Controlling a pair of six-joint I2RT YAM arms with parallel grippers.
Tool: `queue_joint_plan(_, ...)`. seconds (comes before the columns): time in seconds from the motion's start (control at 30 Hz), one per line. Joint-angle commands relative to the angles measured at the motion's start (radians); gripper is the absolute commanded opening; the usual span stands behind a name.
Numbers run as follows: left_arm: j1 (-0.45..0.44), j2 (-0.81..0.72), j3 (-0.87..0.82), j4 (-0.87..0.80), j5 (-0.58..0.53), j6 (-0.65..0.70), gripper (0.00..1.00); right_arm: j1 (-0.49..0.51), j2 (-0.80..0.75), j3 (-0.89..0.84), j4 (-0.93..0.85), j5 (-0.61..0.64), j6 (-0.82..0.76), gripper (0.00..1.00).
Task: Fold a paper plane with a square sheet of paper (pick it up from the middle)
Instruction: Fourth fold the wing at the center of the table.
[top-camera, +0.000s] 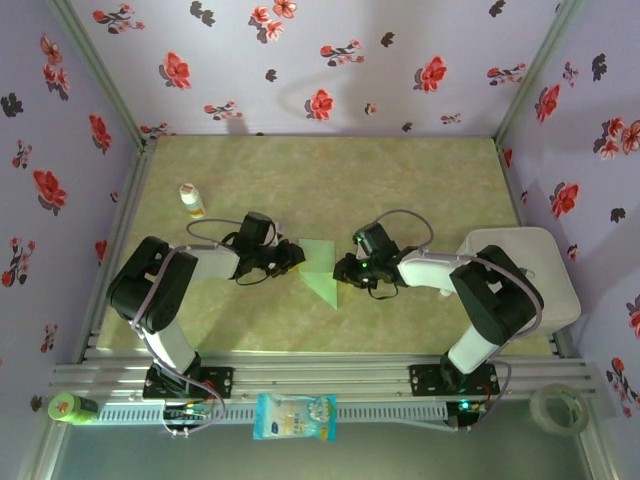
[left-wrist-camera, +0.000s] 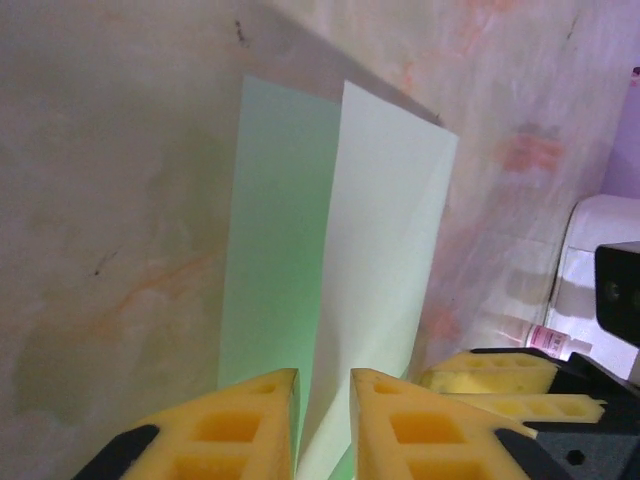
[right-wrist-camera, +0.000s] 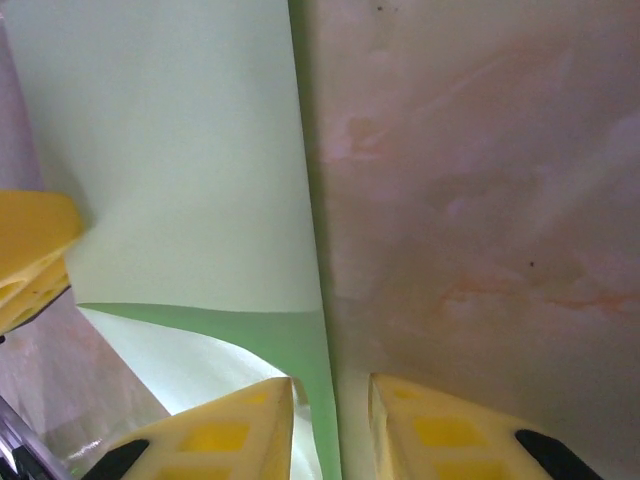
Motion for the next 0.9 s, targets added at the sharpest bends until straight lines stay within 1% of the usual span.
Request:
queue_joint_plan(0.0, 0.001, 0.011, -0.017, 0.059, 0.026, -0.025, 0.17, 0.004, -0.002, 0.015, -0.045, 0.028, -0.023, 0.26)
queue_joint_plan(0.03, 0.002, 0.011, -0.019, 0.066, 0.026, -0.027, 0.15, 0.005, -0.006, 0.018, -0.055, 0.033, -0.028, 0.27)
queue_joint_plan(0.17, 0.002, 0.010, -0.030, 0.101, 0.019, -0.051, 0.04, 0.005, -0.044, 0.030, -0.100, 0.064, -0.053, 0.29)
queue_joint_plan(0.23, -0.001, -0.002, -0.051, 0.139, -0.017, -0.076, 0.00, 0.005, -0.069, 0.035, -0.128, 0.091, -0.065, 0.30)
queue_joint_plan(0.47, -0.014, -0.080, -0.105, 0.148, -0.142, -0.107, 0.00, 0.005, -0.134, 0.039, -0.198, 0.197, -0.067, 0.32)
queue_joint_plan(0.6, -0.025, -0.111, -0.138, 0.153, -0.197, -0.126, 0.00, 0.008, -0.161, 0.025, -0.195, 0.236, -0.079, 0.32)
queue_joint_plan(0.7, -0.044, -0.135, -0.138, 0.119, -0.250, -0.121, 0.00, 0.014, -0.194, 0.006, -0.175, 0.278, -0.093, 0.33)
queue_joint_plan(0.87, -0.061, -0.135, -0.134, 0.123, -0.266, -0.136, 0.00, 0.049, -0.241, -0.011, -0.153, 0.331, -0.153, 0.34)
